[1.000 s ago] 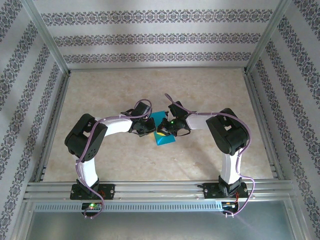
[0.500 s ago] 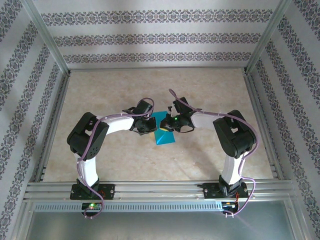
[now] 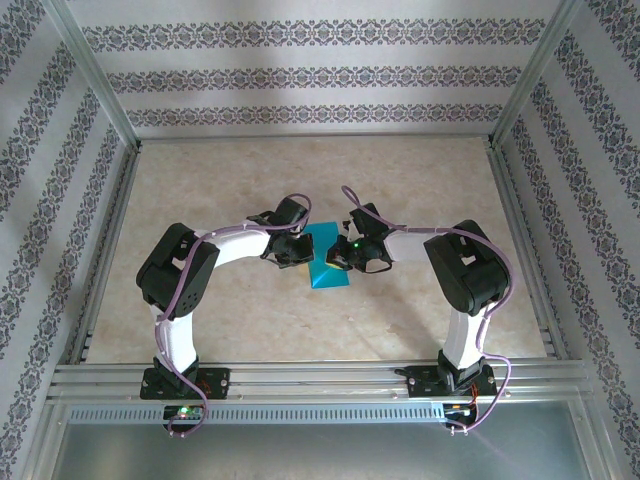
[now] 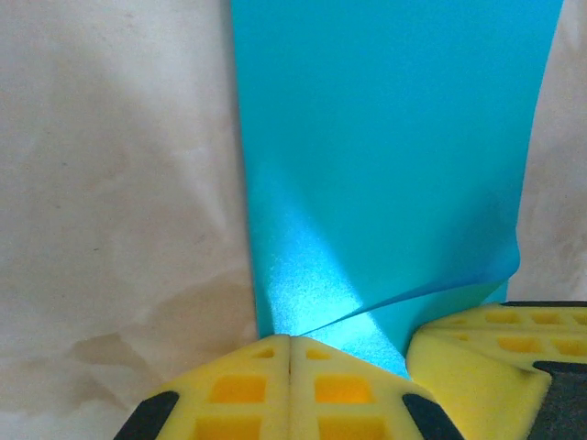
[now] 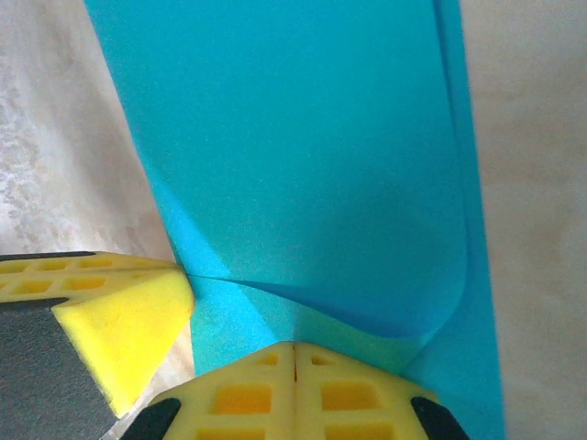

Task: Fold a paper plane with a square sheet of paper (pick it up from the middle)
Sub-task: Fold the triangle a second time at the center of the table.

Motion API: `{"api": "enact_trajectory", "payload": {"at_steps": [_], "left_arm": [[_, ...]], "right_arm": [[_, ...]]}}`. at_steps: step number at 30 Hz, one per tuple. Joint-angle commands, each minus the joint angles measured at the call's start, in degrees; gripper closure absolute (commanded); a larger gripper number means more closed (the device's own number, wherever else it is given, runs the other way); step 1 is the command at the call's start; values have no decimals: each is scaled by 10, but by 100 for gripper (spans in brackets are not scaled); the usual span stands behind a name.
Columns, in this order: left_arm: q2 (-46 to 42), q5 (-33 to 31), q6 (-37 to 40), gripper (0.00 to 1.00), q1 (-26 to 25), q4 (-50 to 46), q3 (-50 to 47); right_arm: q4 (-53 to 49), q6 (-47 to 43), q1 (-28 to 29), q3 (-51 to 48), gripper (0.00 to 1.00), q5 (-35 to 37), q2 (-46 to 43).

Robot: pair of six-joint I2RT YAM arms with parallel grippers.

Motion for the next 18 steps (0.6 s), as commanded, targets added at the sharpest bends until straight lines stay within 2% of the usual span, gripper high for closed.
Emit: {"api": "enact_trajectory", "payload": {"at_steps": [1,4,9,13,18], "left_arm": [[-38,-10,12,98,-7,-24,16],[-81,-14,-13,91,-14,-12,-2],[-119,-4,-80,88,-44,37,-55],[-104,23,-112,88,-67,66,-68],[-65,26,-116,88,-83,41,-54]], "right_arm": [[-30,13,-5,-28,94,68,23],[-33,17,-6,-29,94,73,26],[-36,22,-6,-34,94,79,30],[-38,23,-6,-34,94,79,34],[-43,23,-8,-33,94,80,37]]}}
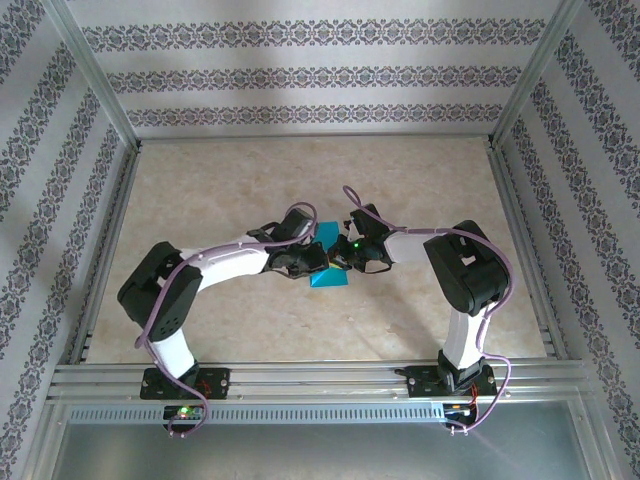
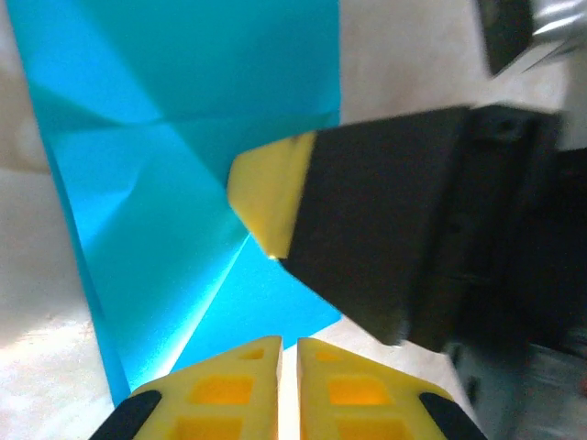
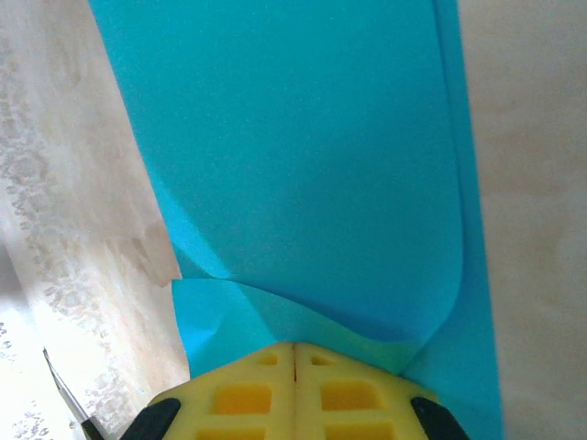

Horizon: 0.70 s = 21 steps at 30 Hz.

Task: Fold a paper plane with a square sheet of paper (pick it up from the middle)
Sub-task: Fold the triangle a second time at the center of the table.

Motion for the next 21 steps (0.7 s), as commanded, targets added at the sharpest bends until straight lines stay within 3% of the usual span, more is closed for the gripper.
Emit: {"api": "enact_trajectory", "payload": {"at_steps": [1,10,21], "left_arm": [[26,8,-22,88,-8,-8,7],[44,-12,-15,89,-4,-33,-5],[34,12,-23,90,10,16,-66]], "right_arm": [[-62,5,-9,-26,94,76,37],[-70,4,-12,-25,94,75,39],[-80,1,-16,-20,94,74,46]]}}
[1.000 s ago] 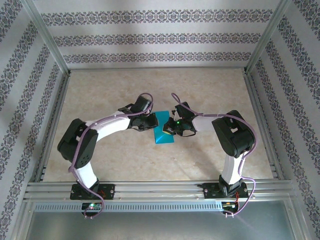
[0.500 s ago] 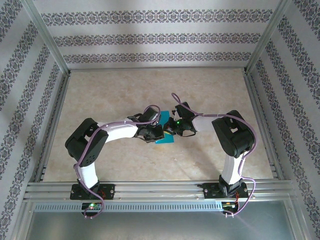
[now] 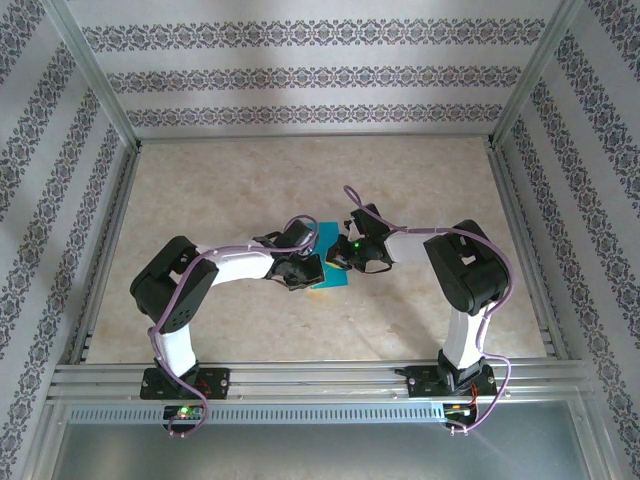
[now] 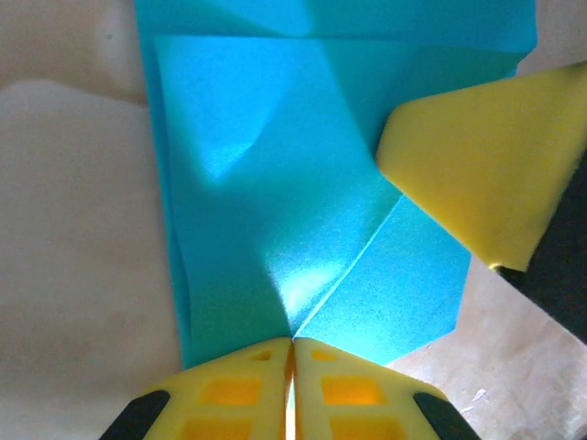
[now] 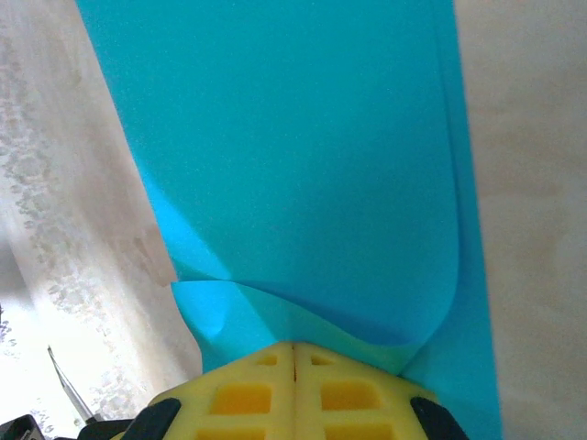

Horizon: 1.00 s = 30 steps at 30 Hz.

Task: Fold a paper plane with a square sheet of paper (pick it up from the middle)
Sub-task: Fold the triangle a second time at the center of the table.

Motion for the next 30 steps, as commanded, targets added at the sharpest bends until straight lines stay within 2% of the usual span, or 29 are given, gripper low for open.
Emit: {"api": "enact_trajectory", "payload": {"at_steps": [1,13,17,20,25,30], "left_arm": [[-2,8,-12,90,9,-4,-34],[-66,46,30,91,24,41,-150],[-107,40,61,92,28,11,-132],[-128,32,56,92,31,27,-108],[-96,23,8,95,31,105,-91],[-44,35,-9,96,29,113,-70]], "right_arm": [[-79,1,-12,-19,95,81,45],[-86,-2,-13,-15,94,81,48],[-86,-3,-13,-14,95,81,48],[-86,-3,-13,-13,95,81,48],[-84,-1,-13,-12,95,81,49],[-84,1,-13,-13,95,78,48]]}}
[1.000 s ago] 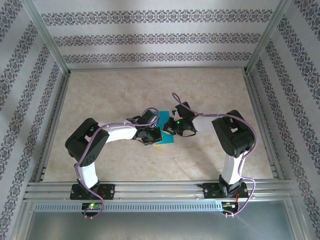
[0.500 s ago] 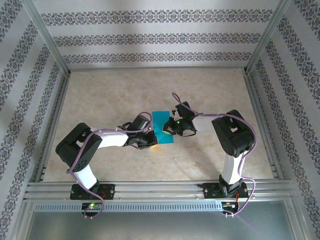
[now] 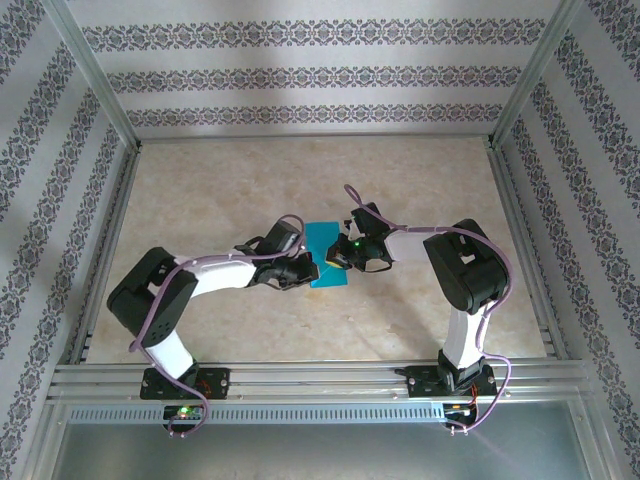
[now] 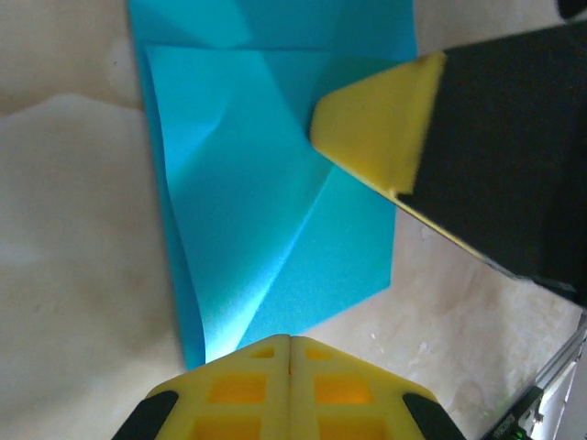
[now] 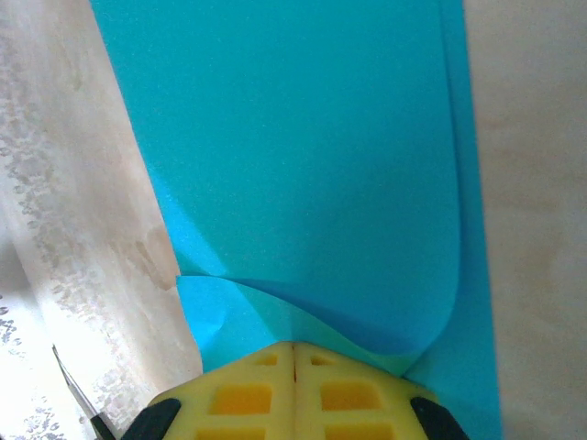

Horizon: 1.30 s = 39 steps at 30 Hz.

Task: Fold a paper plane with a square sheet of paper (pick it up from the middle)
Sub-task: Fold the triangle a second time at the center of the table.

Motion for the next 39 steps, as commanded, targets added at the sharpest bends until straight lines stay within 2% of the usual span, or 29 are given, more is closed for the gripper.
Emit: {"api": "enact_trajectory", "payload": {"at_steps": [1,5,10,19,29,39], "left_arm": [[26,-2,-23,97,7,11,11],[31,-19,-14,98,7,-27,8],[36,-24,-33,100,7,-20,-18],[41,-29,-38,100,7,-30,-36],[44,-22,-35,100,7,-22,-35],[38,-26,-37,100,7,-21,-40]], "right_arm": [[-79,0,-9,-20,94,85,43],[-78,2,-9,-20,94,82,40],[-73,-3,-10,-12,93,70,29],[-51,-56,-11,36,90,4,-31],[-45,-34,57,17,96,15,-32],[-52,-37,58,12,97,32,-4]]}}
